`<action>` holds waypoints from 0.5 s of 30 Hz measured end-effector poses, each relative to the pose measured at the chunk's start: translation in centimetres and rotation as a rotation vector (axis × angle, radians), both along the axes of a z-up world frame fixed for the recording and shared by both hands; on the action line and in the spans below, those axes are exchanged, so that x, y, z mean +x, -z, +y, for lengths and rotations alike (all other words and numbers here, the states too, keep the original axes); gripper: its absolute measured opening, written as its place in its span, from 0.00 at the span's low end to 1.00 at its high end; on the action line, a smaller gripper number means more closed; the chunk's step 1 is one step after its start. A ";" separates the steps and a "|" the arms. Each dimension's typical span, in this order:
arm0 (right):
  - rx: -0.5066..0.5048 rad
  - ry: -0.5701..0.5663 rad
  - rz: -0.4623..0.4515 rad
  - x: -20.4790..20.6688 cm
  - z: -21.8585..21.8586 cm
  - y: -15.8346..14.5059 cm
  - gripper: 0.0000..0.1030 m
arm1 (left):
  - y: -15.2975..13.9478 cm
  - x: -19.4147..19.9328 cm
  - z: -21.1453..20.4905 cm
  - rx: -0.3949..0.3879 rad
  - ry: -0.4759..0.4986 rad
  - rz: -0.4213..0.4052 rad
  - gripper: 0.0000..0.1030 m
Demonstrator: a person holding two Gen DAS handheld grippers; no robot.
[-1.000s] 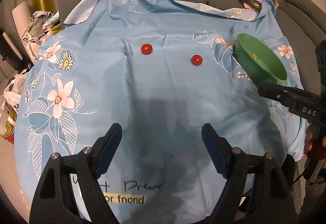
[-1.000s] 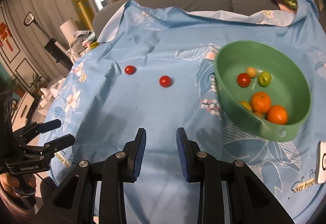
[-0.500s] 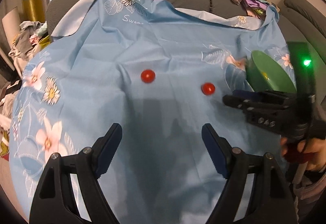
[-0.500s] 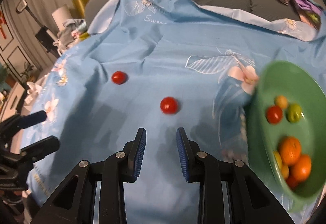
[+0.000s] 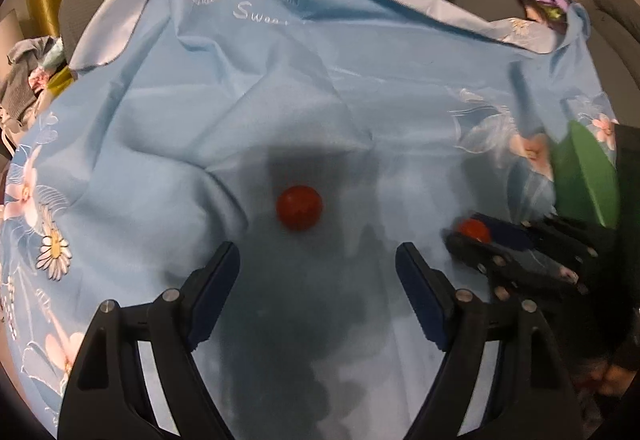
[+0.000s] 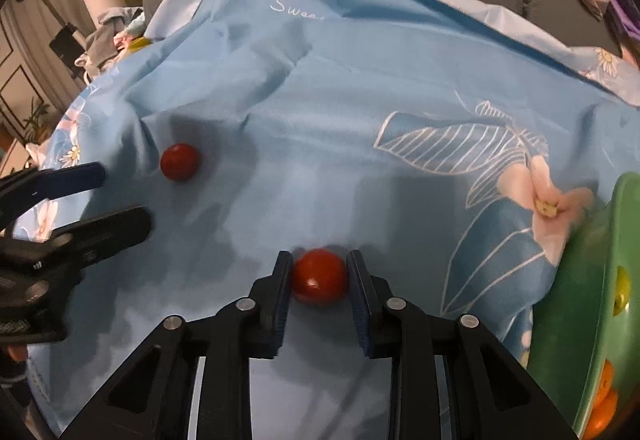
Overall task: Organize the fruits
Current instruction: 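Grasp a cherry tomato with the right tool while the left tool grasps the other, then carry both held cherry tomatoes over the green bowl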
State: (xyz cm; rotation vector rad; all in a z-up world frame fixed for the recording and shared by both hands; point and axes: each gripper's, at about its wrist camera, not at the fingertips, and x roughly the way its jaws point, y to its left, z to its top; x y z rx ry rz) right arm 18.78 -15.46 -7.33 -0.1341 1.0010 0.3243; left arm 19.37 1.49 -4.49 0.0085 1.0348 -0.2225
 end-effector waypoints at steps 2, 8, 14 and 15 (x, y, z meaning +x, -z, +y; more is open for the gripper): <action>0.019 -0.006 -0.004 -0.3 -0.4 -0.1 0.26 | 0.5 1.0 -0.2 0.011 -0.018 0.001 0.77; 0.106 -0.010 -0.033 -1.2 -2.0 -1.4 0.26 | 1.7 2.9 -0.6 0.048 -0.084 0.003 0.64; 0.152 -0.007 -0.054 -2.0 -3.1 -2.3 0.26 | 2.3 3.5 -0.3 0.078 -0.137 -0.026 0.41; 0.157 -0.007 -0.057 -2.1 -3.3 -2.4 0.26 | 2.2 3.5 -0.1 0.073 -0.144 -0.027 0.34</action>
